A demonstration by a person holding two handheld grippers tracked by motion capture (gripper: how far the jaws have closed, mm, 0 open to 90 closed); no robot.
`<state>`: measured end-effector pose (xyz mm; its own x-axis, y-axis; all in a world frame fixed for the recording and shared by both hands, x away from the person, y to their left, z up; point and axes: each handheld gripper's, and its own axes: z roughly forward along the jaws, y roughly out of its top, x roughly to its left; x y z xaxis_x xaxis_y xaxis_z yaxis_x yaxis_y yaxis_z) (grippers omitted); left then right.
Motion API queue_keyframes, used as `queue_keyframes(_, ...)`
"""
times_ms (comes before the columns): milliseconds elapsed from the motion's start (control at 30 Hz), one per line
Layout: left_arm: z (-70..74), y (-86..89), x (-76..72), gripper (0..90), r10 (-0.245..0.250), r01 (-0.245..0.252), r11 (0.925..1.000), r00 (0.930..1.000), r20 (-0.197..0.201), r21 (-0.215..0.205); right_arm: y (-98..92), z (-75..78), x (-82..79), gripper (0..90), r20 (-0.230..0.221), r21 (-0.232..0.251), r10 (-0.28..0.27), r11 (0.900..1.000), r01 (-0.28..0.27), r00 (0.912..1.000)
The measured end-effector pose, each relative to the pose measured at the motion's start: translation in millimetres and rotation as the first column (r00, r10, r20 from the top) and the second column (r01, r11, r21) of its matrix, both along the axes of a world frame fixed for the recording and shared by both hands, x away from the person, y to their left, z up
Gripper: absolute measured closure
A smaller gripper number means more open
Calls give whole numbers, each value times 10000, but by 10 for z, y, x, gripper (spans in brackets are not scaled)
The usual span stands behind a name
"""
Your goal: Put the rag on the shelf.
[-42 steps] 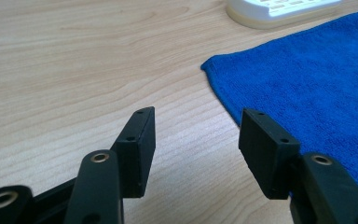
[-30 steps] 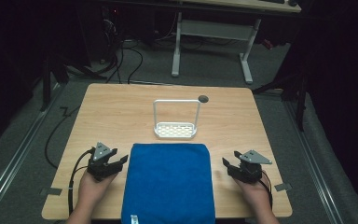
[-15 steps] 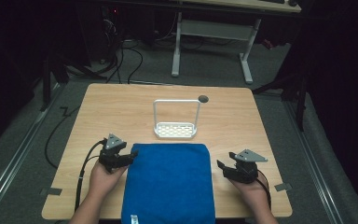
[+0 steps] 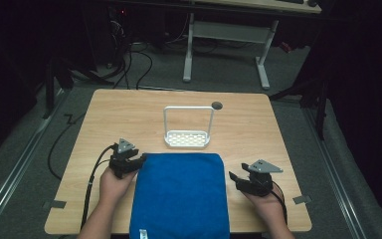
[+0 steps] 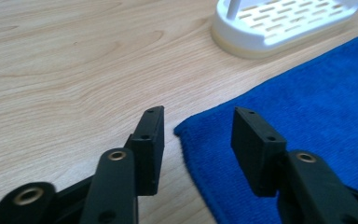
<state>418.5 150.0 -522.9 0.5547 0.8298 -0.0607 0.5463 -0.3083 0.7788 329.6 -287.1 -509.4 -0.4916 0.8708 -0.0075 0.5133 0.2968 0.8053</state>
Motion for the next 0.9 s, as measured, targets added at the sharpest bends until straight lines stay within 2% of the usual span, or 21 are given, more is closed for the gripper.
queue_keyframes(167, -54, 0, 46, 633, 20, -20, 10000, 10000, 49, 16, 50, -34, 10, 388, -98, -92, 38, 9999, -39, 9999)
queue_keyframes(267, -68, 14, 71, 667, 21, -21, 9999, 10000, -35, -161, 73, -37, 2, 406, -27, -119, 60, 9999, -60, 10000)
queue_keyframes(333, -72, 31, 94, 696, 46, -51, 9991, 9999, -131, -432, 85, -25, 1, 452, 161, -76, 75, 9999, -73, 9998)
queue_keyframes(433, -84, 38, 112, 707, 79, -94, 9987, 9995, -299, -495, 87, 5, 37, 515, 238, 134, 35, 9999, -38, 9997)
queue_keyframes(533, -92, 39, 126, 693, 35, -62, 9984, 9988, -481, -560, 118, 36, 116, 553, 248, 175, -80, 9998, 76, 9997)
queue_keyframes(667, -98, 44, 134, 680, -4, -34, 9978, 9983, -583, -665, 175, 53, 237, 557, 61, 118, -96, 9999, 95, 9999)
queue_keyframes(700, -100, 45, 136, 655, -33, -10, 9976, 9980, -625, -698, 224, 47, 328, 561, -17, 61, -147, 9999, 148, 9999)
queue_keyframes(767, -101, 43, 137, 633, -62, 16, 9976, 9979, -651, -698, 238, 44, 364, 561, -54, 51, -142, 9999, 142, 9999)
queue_keyframes(800, -102, 33, 134, 632, -99, 58, 9981, 9977, -668, -616, 286, 30, 471, 560, -182, 159, -142, 9998, 145, 9997)
queue_keyframes(900, -102, -1, 141, 614, -233, 211, 9993, 9972, -705, -316, 356, 0, 591, 561, -142, 30, -273, 9996, 273, 9995)
